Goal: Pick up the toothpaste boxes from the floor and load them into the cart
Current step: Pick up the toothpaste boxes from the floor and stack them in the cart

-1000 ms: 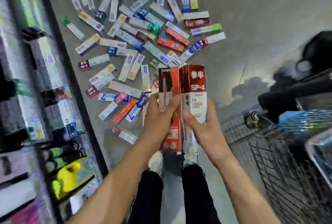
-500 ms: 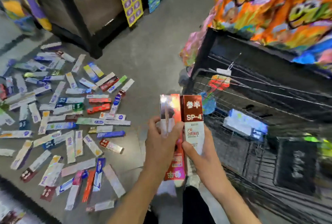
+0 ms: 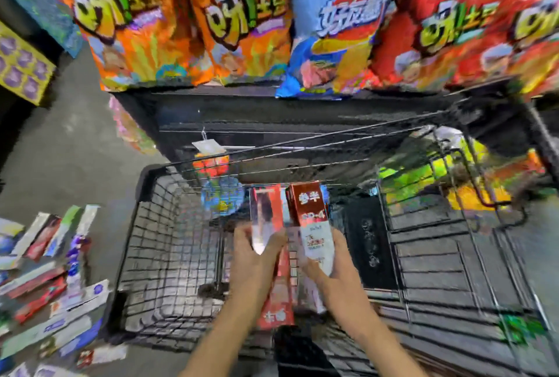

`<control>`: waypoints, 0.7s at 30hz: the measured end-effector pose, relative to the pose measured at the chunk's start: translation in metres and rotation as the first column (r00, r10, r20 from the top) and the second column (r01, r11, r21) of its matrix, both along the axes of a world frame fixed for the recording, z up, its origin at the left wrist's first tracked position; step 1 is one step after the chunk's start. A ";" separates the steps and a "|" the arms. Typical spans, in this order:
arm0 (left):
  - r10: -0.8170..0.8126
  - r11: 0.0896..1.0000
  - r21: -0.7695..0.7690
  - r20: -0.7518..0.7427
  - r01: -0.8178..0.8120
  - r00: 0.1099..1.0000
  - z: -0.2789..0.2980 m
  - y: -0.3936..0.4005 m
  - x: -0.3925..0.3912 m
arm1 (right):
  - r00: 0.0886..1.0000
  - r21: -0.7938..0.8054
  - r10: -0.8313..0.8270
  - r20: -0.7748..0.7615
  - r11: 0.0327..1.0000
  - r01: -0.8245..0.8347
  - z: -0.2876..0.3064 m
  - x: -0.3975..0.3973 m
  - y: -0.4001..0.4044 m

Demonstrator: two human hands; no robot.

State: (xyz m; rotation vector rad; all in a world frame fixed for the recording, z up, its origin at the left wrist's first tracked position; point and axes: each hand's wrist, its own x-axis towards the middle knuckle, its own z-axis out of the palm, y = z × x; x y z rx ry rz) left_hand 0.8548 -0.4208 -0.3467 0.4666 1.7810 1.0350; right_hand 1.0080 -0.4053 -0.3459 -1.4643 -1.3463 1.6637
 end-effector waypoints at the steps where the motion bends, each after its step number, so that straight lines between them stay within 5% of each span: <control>1: -0.008 1.000 -0.003 0.016 0.008 1.000 -0.007 0.010 0.006 | 1.000 -0.009 -0.006 0.014 1.000 0.006 -0.006 0.009 0.009; 7: -0.102 0.994 -0.022 0.069 0.104 0.992 -0.047 0.050 0.018 | 0.995 -0.095 -0.034 0.091 0.995 0.042 -0.046 0.037 0.049; 14: -0.351 0.928 -0.147 -0.047 0.341 0.935 -0.130 0.081 -0.011 | 0.967 -0.130 0.028 0.253 0.991 0.006 -0.121 0.042 0.074; 16: -0.484 0.866 -0.216 -0.142 0.450 0.863 -0.162 0.086 -0.019 | 0.951 -0.093 0.023 0.308 0.996 0.006 -0.141 0.045 0.085; 21: -0.814 0.581 -0.469 -0.338 0.665 0.473 -0.231 0.095 -0.022 | 0.917 0.009 -0.062 0.395 0.998 0.064 -0.194 0.056 0.111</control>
